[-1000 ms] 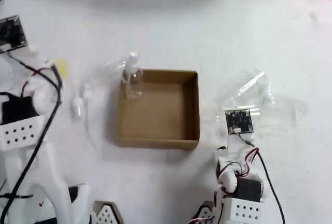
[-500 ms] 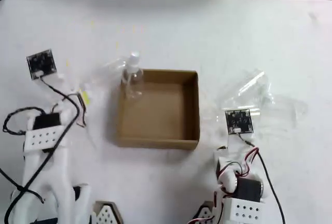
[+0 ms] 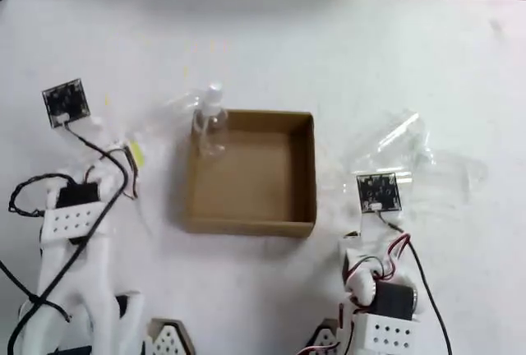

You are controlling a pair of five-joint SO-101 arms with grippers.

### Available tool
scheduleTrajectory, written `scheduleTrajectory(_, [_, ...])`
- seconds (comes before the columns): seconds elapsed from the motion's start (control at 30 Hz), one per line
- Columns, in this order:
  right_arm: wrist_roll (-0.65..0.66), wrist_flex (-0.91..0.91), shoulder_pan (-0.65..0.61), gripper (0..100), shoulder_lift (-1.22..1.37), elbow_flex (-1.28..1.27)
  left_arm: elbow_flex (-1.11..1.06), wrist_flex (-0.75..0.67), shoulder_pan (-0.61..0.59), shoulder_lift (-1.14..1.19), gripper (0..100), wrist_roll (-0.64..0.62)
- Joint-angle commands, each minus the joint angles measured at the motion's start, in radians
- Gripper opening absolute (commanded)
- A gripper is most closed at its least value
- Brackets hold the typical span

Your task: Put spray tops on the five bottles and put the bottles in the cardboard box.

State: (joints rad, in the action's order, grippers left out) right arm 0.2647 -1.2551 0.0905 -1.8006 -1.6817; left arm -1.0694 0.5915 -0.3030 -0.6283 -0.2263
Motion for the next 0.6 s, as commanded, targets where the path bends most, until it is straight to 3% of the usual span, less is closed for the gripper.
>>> scheduleTrajectory(0.0, [0.011,-0.007,0.008,1.6,-0.001,-0.009,0.005,-0.026,0.012,-0.013,15,-0.006])
scheduleTrajectory(0.57, [0.011,0.001,0.002,1.8,-0.001,-0.009,0.005,-0.026,0.025,-0.013,15,-0.006])
